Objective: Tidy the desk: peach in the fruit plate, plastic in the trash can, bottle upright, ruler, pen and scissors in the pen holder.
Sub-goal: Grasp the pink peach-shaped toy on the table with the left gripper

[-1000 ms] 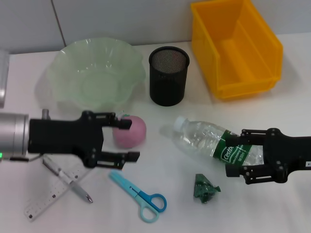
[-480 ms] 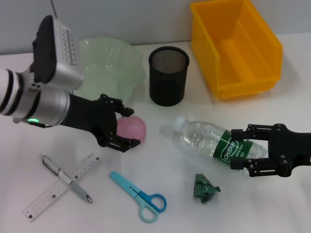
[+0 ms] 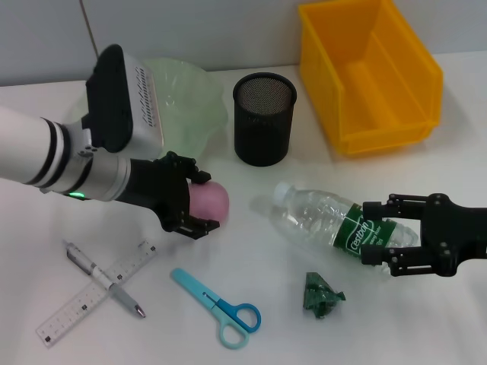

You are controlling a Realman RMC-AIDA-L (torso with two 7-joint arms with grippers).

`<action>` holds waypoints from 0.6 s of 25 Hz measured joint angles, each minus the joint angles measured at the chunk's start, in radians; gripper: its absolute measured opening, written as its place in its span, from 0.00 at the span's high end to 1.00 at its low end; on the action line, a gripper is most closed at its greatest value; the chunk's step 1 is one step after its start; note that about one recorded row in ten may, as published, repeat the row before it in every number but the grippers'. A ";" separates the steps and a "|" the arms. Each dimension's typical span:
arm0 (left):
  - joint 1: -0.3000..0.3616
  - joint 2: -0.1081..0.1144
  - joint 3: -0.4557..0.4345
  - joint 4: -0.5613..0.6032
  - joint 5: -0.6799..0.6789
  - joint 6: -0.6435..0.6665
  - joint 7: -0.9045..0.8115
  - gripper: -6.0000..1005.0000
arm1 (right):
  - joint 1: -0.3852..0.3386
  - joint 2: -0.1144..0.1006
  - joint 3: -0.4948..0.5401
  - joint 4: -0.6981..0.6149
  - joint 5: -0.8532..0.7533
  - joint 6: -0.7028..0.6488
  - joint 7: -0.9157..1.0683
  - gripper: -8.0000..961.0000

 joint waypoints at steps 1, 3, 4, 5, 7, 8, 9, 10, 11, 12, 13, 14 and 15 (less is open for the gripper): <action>-0.002 0.000 0.019 -0.013 0.001 -0.029 -0.001 0.27 | -0.001 0.000 0.000 0.000 0.000 0.000 0.000 0.18; -0.001 0.000 0.032 -0.016 0.001 -0.043 -0.001 0.28 | -0.002 0.000 0.000 0.000 0.000 0.000 0.000 0.18; 0.000 0.000 0.040 -0.018 0.001 -0.053 -0.001 0.28 | -0.003 0.000 0.000 0.000 0.000 -0.001 0.000 0.18; 0.002 0.000 0.047 -0.020 0.001 -0.064 -0.002 0.28 | -0.003 0.000 0.000 0.000 0.000 -0.002 0.000 0.18; 0.005 -0.002 0.052 -0.024 0.000 -0.086 -0.009 0.28 | -0.004 0.000 0.000 0.000 0.000 -0.005 0.000 0.18; 0.005 -0.003 0.053 -0.025 0.000 -0.095 -0.015 0.29 | -0.004 0.000 0.000 0.000 0.000 -0.005 0.000 0.18; 0.005 -0.003 0.053 -0.025 0.000 -0.095 -0.015 0.29 | -0.005 0.000 0.000 0.000 0.000 -0.006 0.000 0.18; 0.005 -0.003 0.053 -0.025 0.000 -0.095 -0.015 0.29 | -0.005 0.000 0.000 0.000 0.000 -0.006 0.000 0.18; 0.006 -0.003 0.055 -0.025 -0.001 -0.096 -0.019 0.29 | -0.007 0.000 0.000 0.000 -0.001 -0.008 0.001 0.18; 0.015 -0.003 0.061 -0.019 -0.006 -0.094 -0.026 0.29 | -0.007 0.000 0.000 0.000 -0.001 -0.008 0.001 0.18; 0.015 -0.003 0.061 -0.019 -0.006 -0.094 -0.026 0.29 | -0.008 0.000 0.000 0.000 -0.001 -0.008 0.001 0.18; 0.021 -0.002 0.062 -0.013 -0.011 -0.093 -0.028 0.29 | -0.008 0.000 0.000 0.000 -0.001 -0.009 0.001 0.18; 0.021 -0.002 0.062 -0.013 -0.011 -0.093 -0.028 0.30 | -0.009 0.000 0.000 0.000 -0.002 -0.009 0.002 0.18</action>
